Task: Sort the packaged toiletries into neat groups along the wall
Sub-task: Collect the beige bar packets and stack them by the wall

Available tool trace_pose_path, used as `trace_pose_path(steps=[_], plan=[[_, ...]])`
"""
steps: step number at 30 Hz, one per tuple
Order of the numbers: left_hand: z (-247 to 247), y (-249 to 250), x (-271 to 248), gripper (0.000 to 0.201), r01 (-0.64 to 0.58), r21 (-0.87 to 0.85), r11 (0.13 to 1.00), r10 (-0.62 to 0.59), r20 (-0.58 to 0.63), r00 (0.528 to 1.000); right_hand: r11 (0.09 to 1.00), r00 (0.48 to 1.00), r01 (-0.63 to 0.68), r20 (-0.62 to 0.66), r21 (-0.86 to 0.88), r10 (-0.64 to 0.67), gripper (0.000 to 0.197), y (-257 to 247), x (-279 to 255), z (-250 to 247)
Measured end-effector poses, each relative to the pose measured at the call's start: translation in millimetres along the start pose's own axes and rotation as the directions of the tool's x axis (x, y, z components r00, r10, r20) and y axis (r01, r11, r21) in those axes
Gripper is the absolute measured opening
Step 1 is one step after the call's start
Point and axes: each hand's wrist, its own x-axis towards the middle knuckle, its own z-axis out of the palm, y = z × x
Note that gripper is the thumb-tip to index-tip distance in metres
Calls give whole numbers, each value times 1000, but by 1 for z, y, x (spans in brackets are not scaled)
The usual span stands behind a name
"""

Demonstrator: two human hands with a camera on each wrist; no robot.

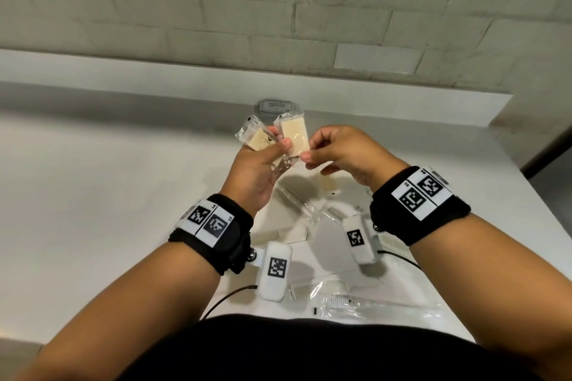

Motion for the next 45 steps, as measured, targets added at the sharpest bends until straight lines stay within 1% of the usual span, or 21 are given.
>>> trace_pose_path(steps=[3, 4, 6, 7, 10, 14, 17, 20, 23, 25, 26, 28, 29, 30, 32, 34, 36, 39, 42, 43, 45], plan=[[-8, -3, 2, 12, 62, -6, 998, -62, -96, 993, 981, 982, 95, -177, 171, -64, 20, 2, 4, -13], [-10, -4, 3, 9, 79, -15, 997, -80, -120, 990, 978, 968, 131, -236, 163, -90, 20, 3, 7, -20], [-14, -6, 4, 6, 117, -27, 993, -119, -158, 980, 989, 932, 129, -331, -77, -147, 21, 4, 12, -36], [-16, -6, 4, 6, 144, -37, 989, -148, -167, 975, 977, 933, 98, -325, -190, -156, 23, 5, 14, -42], [-18, -5, 3, 11, 235, -81, 969, -244, -134, 960, 970, 976, 66, -188, -235, -112, 21, 10, 19, -52], [-19, -6, 1, 21, 331, -108, 938, -338, -55, 940, 926, 981, -24, -190, -376, -51, 17, 23, 37, -53], [-21, -10, 2, 20, 333, -110, 936, -338, -27, 941, 868, 997, -62, -75, -493, 28, 12, 32, 57, -48], [-25, -12, 2, 13, 295, -94, 951, -303, -93, 948, 804, 995, -82, -4, -589, 99, 15, 41, 79, -38], [-29, -15, 4, 12, 257, -54, 965, -262, -144, 954, 710, 990, -94, 7, -697, 138, 17, 58, 94, -27], [-31, -16, 6, 6, 235, -47, 971, -239, -156, 958, 666, 996, -89, -58, -740, 69, 19, 66, 99, -22], [-30, -16, 7, 5, 222, -51, 974, -227, -151, 962, 711, 995, -74, -101, -699, 5, 18, 65, 99, -21], [-29, -16, 10, 8, 189, -64, 980, -197, -150, 969, 892, 988, -22, -148, -451, -50, 15, 50, 92, -18], [-29, -17, 13, 7, 171, -69, 983, -180, -157, 971, 953, 994, -2, -105, -303, -32, 16, 40, 84, -16], [-28, -18, 14, 7, 154, -72, 985, -164, -166, 972, 984, 1000, 3, -13, -181, -5, 13, 31, 75, -14], [-24, -20, 17, 9, 125, -63, 990, -134, -170, 976, 997, 986, 14, 167, -77, -1, 6, 18, 57, -8], [-21, -20, 17, 11, 92, -15, 996, -93, -152, 984, 995, 982, 60, 186, -85, -43, 16, 13, 45, -1], [-17, -19, 15, 15, 50, 42, 998, -44, -127, 991, 994, 992, 100, 83, -44, -96, 19, 12, 38, 4], [-15, -13, 12, 17, -15, 87, 996, 24, -94, 995, 984, 988, 150, -60, 96, -145, 17, 12, 32, 7], [-14, -8, 8, 12, -24, 99, 995, 29, -49, 998, 976, 969, 206, -157, 78, -192, 16, 10, 25, 11], [-15, -8, 9, 9, -6, 96, 995, 12, -63, 998, 968, 947, 251, -213, 20, -241, 16, 10, 24, 11], [-14, -2, 8, 12, 82, 39, 996, -78, -112, 991, 907, 853, 385, -308, -171, -420, 14, 10, 22, 11]])
